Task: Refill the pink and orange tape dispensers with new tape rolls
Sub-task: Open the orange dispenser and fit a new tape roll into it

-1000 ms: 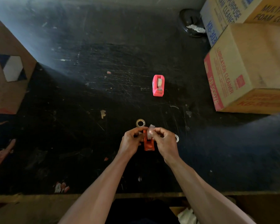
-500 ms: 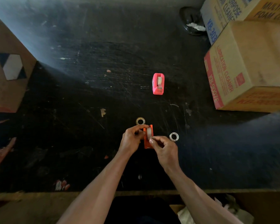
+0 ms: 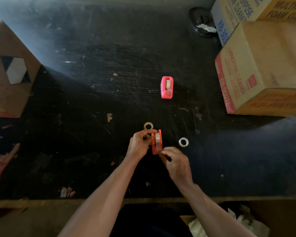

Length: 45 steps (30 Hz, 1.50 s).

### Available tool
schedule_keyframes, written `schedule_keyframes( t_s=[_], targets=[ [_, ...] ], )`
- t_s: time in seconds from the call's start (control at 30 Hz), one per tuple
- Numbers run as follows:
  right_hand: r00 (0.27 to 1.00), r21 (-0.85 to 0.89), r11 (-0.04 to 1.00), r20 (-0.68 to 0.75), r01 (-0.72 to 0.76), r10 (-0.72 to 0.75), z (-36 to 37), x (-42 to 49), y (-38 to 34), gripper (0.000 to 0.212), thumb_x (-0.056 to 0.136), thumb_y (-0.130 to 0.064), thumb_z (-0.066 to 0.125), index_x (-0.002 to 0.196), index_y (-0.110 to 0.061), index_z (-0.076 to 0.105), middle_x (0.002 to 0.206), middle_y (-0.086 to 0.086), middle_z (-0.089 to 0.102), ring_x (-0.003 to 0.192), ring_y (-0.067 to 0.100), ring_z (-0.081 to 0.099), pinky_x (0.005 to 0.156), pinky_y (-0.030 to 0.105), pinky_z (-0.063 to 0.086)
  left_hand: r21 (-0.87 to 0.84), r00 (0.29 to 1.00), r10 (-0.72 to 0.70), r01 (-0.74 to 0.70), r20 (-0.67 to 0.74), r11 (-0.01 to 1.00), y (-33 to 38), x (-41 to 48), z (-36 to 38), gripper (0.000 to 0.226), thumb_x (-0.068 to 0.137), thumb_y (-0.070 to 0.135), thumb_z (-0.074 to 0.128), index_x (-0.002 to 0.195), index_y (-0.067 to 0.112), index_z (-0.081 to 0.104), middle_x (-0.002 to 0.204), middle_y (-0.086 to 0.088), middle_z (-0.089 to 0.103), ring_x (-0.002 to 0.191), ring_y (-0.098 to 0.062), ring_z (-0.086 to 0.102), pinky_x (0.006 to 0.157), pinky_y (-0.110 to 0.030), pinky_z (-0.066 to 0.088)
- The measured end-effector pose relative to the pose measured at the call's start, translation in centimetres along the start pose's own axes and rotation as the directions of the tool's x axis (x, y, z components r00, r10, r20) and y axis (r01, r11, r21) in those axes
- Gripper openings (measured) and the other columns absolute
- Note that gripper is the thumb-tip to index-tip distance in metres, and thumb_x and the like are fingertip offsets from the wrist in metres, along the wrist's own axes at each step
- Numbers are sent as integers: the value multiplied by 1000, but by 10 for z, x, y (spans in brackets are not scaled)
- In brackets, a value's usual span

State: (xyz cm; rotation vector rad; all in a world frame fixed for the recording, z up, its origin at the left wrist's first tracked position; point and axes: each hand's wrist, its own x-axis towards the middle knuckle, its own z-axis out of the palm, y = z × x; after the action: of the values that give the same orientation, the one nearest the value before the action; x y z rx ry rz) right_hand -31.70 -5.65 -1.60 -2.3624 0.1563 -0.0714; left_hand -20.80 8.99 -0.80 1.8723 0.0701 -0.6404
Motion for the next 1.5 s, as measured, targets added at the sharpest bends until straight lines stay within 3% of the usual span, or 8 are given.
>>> schedule_keyframes(
  t_s=[0.33, 0.6, 0.77, 0.9, 1.0, 1.13, 1.33, 1.5],
  targets=[
    [973, -237, 943, 67, 233, -223, 1, -1, 8, 16, 97, -20, 63, 92, -10, 75, 105, 0, 72, 89, 15, 65, 69, 30, 59, 18, 1000, 0, 1, -19, 1000, 2, 0, 0, 29, 102, 14, 60, 120, 33, 72, 92, 3, 72, 84, -6, 72, 69, -19, 53],
    [962, -251, 930, 125, 268, -244, -5, -9, 8, 34, 103, -27, 48, 114, -9, 75, 121, 4, 70, 104, 19, 66, 77, 30, 62, 36, 1000, -8, 9, -17, 999, 3, 1, 1, 29, 102, 14, 59, 121, 33, 72, 94, 4, 71, 83, -6, 71, 72, -23, 55],
    [988, -176, 973, 83, 147, -134, -3, -10, -1, 44, 101, -37, 46, 114, -9, 77, 123, 5, 72, 107, 19, 65, 87, 33, 59, 41, 1000, 0, 1, -22, 999, 5, 0, 0, 32, 102, 10, 59, 124, 30, 72, 94, 3, 71, 86, -7, 72, 71, -19, 54],
    [999, -63, 997, 29, -32, 34, -2, -15, -9, 43, 100, -36, 56, 135, -14, 66, 138, 5, 65, 127, 17, 57, 106, 31, 49, 19, 1000, -3, 3, -30, 1000, 6, -1, -3, 36, 101, 9, 60, 131, 28, 69, 97, 1, 71, 90, -9, 72, 78, -24, 57],
    [973, -13, 973, 30, -229, 229, 2, -15, -11, 61, 98, -40, 64, 152, -16, 48, 153, 5, 51, 142, 18, 46, 111, 25, 37, -1, 998, -6, 6, -56, 1000, 7, 0, -7, 35, 102, 8, 59, 131, 26, 68, 99, 2, 70, 86, -7, 70, 73, -20, 54],
    [909, 67, 907, 55, -416, 413, 14, -8, -20, 89, 87, -63, 67, 157, -18, 34, 156, 7, 41, 141, 21, 44, 107, 32, 42, 49, 988, -8, 16, -153, 999, 7, 4, -12, 37, 101, 15, 62, 136, 27, 63, 109, 3, 70, 94, -9, 70, 80, -25, 58],
    [859, 108, 854, -4, -508, 512, 34, 3, -32, 92, 83, -60, 74, 155, -17, 36, 149, 5, 44, 137, 20, 45, 105, 31, 43, 321, 959, 83, 8, -271, 947, 0, 31, -25, 46, 101, 28, 62, 146, 29, 52, 126, -3, 64, 116, -15, 63, 97, -36, 56],
    [829, 126, 824, -25, -552, 559, 40, 11, -34, 85, 81, -65, 74, 147, -20, 44, 140, 0, 47, 129, 17, 50, 104, 35, 49, 582, 938, 190, 14, -289, 813, -1, 60, -38, 56, 100, 35, 62, 152, 27, 43, 155, -7, 45, 145, -29, 38, 115, -46, 42]
  ],
)
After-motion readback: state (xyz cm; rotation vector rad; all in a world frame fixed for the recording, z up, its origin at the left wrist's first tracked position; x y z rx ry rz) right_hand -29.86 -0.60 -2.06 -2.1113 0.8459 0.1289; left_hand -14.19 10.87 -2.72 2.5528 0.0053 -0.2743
